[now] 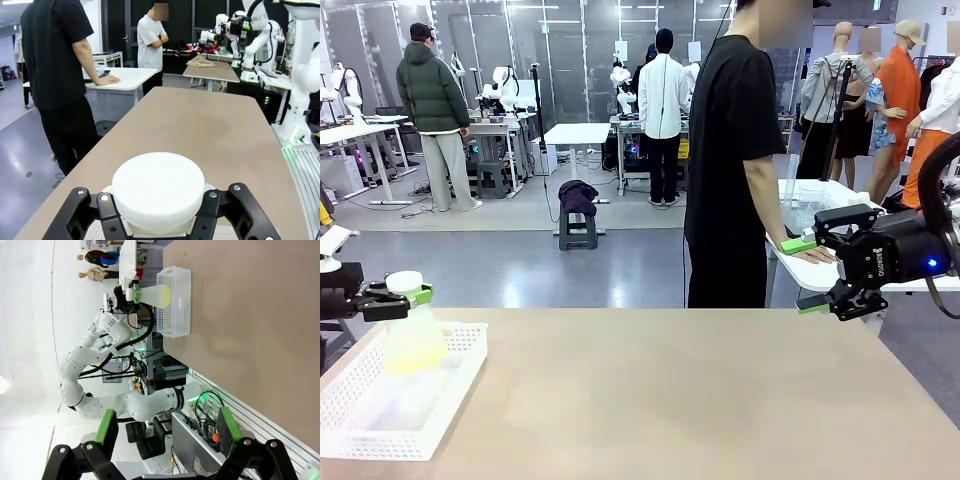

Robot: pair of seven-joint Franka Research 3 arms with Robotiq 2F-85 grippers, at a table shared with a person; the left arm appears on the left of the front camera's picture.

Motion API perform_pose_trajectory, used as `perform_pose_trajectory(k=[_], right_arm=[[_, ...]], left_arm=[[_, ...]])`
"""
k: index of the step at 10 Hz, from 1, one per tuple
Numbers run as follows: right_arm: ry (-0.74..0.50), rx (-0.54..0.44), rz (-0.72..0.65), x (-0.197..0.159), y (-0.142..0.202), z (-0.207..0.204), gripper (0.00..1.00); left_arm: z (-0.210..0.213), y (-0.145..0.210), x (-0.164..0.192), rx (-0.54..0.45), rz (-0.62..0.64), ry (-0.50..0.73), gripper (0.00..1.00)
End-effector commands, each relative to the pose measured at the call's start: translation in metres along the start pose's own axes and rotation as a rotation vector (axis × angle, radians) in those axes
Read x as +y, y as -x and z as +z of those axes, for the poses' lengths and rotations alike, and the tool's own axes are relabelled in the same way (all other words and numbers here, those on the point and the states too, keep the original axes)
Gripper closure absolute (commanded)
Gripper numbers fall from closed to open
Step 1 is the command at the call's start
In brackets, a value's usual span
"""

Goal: Prepare the solutions needed for the experiment.
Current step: When the human places the Big flask in the center of the table, pick up the Big flask and place it in the left Organizing basket.

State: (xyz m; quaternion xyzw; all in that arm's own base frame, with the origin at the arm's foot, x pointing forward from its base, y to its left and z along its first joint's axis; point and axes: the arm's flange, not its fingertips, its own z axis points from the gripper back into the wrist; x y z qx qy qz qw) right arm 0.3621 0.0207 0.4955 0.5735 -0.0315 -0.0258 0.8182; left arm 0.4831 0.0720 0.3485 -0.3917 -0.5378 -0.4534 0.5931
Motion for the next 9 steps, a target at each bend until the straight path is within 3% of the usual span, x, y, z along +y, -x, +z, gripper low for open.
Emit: perform_pose_trajectory(k=[1,9], right_arm=[[-0.016,-0.003,0.008,0.002,0.001,0.0,0.0],[-0.016,-0.003,0.008,0.002,0.001,0.0,0.0]], left_arm=[[0.0,0.01,-0.002,-0.044,-0.014,0.013,0.96],[0.003,0.058,-0.004,-0.044,0.0,0.021,0.96]])
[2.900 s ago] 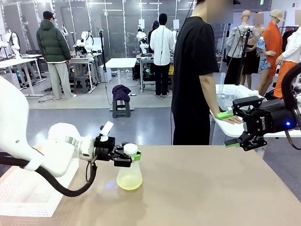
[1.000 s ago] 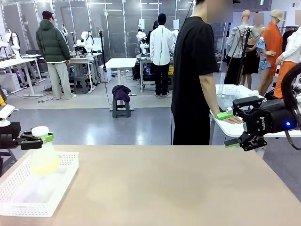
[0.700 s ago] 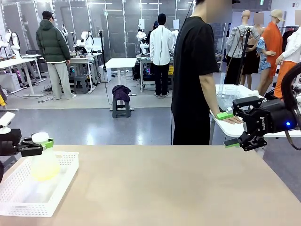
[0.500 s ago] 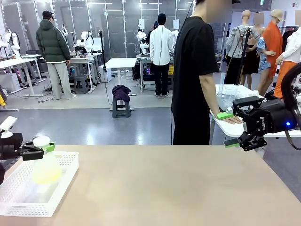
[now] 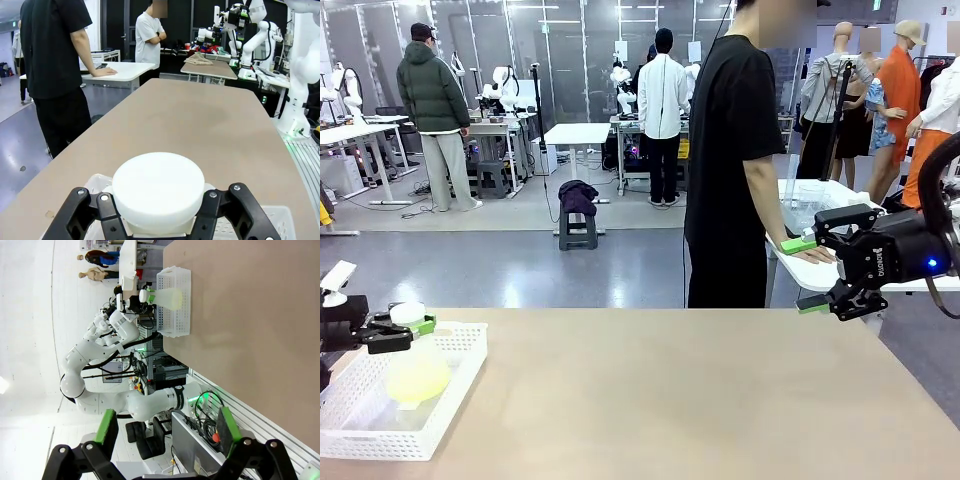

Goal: Prepare the solutions needed for the experiment.
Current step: When the human places the Big flask in the center of the table, pick up the Big flask and place it in the left Organizing basket.

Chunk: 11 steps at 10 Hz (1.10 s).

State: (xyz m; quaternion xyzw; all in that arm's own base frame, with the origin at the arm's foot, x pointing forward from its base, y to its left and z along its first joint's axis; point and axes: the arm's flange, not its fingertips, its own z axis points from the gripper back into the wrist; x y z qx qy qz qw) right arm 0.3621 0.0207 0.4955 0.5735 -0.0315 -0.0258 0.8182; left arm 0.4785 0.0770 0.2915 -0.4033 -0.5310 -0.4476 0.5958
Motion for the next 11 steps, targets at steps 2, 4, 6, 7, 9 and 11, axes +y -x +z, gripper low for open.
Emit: perform_pose_trajectory(k=[2,4,6,7,9,11], right_arm=[[-0.016,-0.003,0.008,0.002,0.001,0.0,0.0],[-0.016,-0.003,0.008,0.002,0.001,0.0,0.0],[-0.016,-0.003,0.008,0.002,0.001,0.0,0.0],[-0.016,-0.003,0.008,0.002,0.001,0.0,0.0],[-0.016,-0.003,0.008,0.002,0.001,0.0,0.0],[-0.016,-0.003,0.008,0.002,0.001,0.0,0.0]], left_arm=[[0.001,0.006,-0.002,-0.055,-0.038,0.009,0.96],[0.004,0.012,-0.003,-0.049,-0.046,0.008,0.96],[0.005,0.015,-0.002,-0.042,-0.042,0.011,0.57],[-0.002,0.014,-0.003,-0.037,-0.047,0.015,0.48],[0.002,0.015,-0.005,-0.043,-0.055,0.024,0.28],[0.008,0.017,-0.007,-0.031,-0.052,0.017,0.08]])
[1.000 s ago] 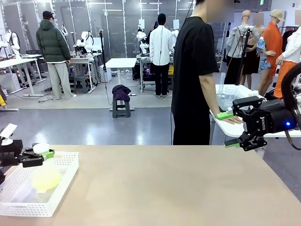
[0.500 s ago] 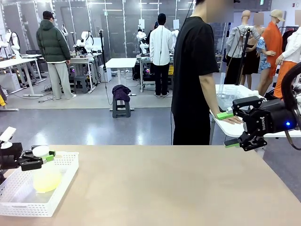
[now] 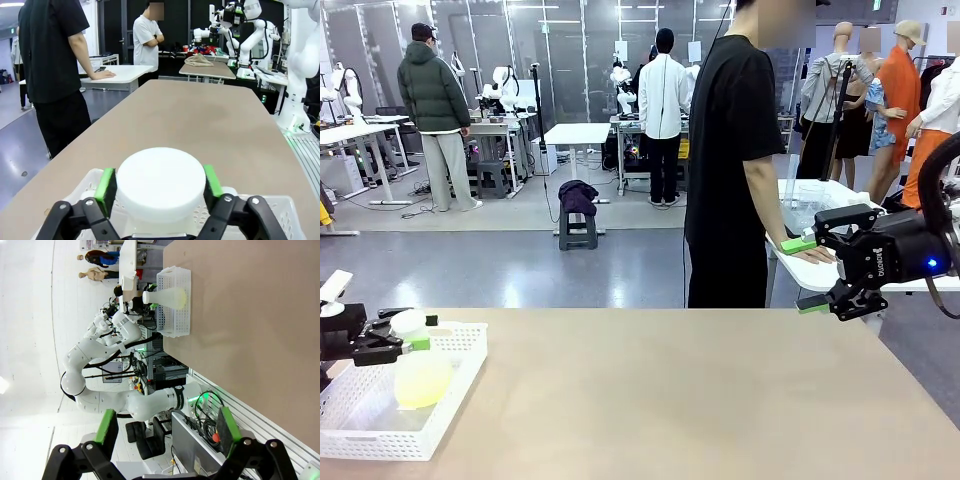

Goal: Prepare the solutions needed for the experiment.
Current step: When the human places the Big flask in the center of the table, pick up the Big flask and place it in the left Organizing basket.

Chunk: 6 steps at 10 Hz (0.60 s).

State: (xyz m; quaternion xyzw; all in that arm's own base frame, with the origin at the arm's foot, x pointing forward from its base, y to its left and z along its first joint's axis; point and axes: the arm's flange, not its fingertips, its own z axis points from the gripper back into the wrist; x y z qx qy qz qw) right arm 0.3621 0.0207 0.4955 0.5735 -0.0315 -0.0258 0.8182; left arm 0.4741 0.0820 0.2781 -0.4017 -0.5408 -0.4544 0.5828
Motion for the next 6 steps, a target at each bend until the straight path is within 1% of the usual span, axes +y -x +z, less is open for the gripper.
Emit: perform_pose_trajectory(k=[1,2,3,6], right_arm=[[-0.016,-0.003,0.008,0.0018,0.0008,0.0004,0.0],[-0.016,-0.003,0.008,0.0018,0.0008,0.0004,0.0],[-0.016,-0.003,0.008,0.0018,0.0008,0.0004,0.0],[-0.016,-0.003,0.008,0.0018,0.0008,0.0004,0.0]], left_arm=[[0.0068,0.004,-0.0053,0.013,-0.013,0.001,0.0],[0.0101,0.0043,-0.0057,0.024,-0.004,-0.016,0.0],[0.0026,0.001,-0.0004,0.005,0.001,0.0,0.0],[0.0026,0.001,-0.0004,0.005,0.001,0.0,0.0]])
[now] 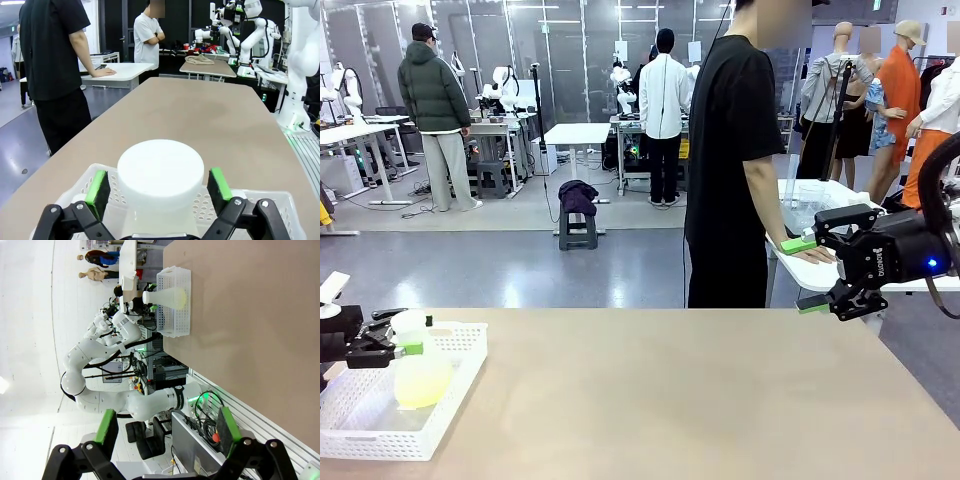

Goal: Prepare the solutions needed for the experiment.
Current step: When the human places the Big flask in the center of the table, pick up the Big flask and place it in the left Organizing basket.

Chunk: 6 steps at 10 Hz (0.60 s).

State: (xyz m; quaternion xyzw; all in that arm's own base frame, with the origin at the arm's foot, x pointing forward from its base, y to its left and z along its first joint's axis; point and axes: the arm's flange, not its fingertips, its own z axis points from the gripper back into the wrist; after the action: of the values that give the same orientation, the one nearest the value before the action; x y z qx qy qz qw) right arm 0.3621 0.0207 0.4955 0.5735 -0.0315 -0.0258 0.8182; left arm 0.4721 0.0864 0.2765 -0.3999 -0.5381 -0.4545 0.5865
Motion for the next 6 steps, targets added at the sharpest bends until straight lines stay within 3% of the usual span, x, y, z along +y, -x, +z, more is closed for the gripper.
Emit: perform_pose_trajectory(k=[1,6], right_arm=[[-0.016,-0.003,0.008,0.0018,0.0008,0.0004,0.0],[-0.016,-0.003,0.008,0.0018,0.0008,0.0004,0.0]], left_arm=[[-0.002,-0.001,0.0004,-0.004,-0.002,0.002,0.0],[-0.002,-0.001,0.0004,-0.004,-0.002,0.002,0.0]])
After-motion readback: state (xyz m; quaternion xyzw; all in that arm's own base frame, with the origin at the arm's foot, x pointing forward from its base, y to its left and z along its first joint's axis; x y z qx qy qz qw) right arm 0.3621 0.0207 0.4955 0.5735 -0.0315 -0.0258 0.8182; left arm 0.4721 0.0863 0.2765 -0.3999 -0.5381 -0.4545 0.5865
